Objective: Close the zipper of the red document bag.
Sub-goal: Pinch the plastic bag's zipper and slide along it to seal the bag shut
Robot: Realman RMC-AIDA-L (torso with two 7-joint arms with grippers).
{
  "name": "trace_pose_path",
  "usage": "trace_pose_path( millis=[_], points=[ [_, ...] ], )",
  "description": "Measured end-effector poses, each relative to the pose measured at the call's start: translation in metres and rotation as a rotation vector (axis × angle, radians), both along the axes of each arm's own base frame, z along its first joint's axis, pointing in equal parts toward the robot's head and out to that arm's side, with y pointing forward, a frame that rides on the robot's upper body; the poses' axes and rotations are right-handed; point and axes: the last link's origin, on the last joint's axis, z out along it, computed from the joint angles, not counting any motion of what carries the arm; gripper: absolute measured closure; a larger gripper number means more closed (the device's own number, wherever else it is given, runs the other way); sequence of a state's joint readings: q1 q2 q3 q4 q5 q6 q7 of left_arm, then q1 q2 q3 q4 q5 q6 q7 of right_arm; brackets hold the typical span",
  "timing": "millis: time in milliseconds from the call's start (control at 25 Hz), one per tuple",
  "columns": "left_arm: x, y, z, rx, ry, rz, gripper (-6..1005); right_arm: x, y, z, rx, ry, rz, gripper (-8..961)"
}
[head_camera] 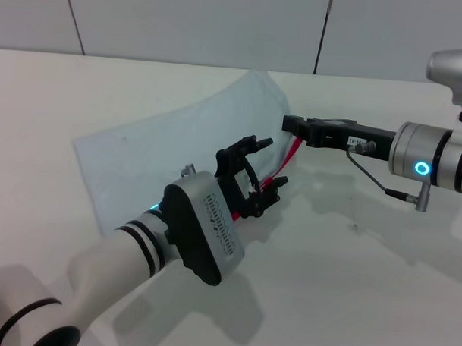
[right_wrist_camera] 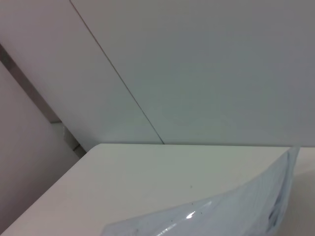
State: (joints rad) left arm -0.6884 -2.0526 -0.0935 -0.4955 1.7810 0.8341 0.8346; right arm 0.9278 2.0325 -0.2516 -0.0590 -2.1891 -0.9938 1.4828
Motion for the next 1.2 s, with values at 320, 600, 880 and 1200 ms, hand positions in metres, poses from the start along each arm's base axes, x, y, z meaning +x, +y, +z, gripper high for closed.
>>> trace_pose_path(
  millis=[320, 600, 880, 1200],
  points=[
    [0.000, -0.004, 0.002, 0.018, 0.001, -0.026, 331, 0.000, 0.000, 0.000, -0.001, 0.000, 0.001, 888],
    [-0.002, -0.006, 0.001, 0.012, 0.003, -0.019, 527, 0.000, 0.000, 0.000, 0.000, 0.000, 0.001, 888],
    [-0.005, -0.010, -0.001, 0.001, 0.007, -0.015, 644, 0.000, 0.000, 0.000, 0.000, 0.000, 0.001, 892],
    [-0.008, -0.012, -0.001, 0.001, 0.007, -0.006, 731, 0.000, 0.000, 0.000, 0.000, 0.001, 0.001, 893]
  ],
)
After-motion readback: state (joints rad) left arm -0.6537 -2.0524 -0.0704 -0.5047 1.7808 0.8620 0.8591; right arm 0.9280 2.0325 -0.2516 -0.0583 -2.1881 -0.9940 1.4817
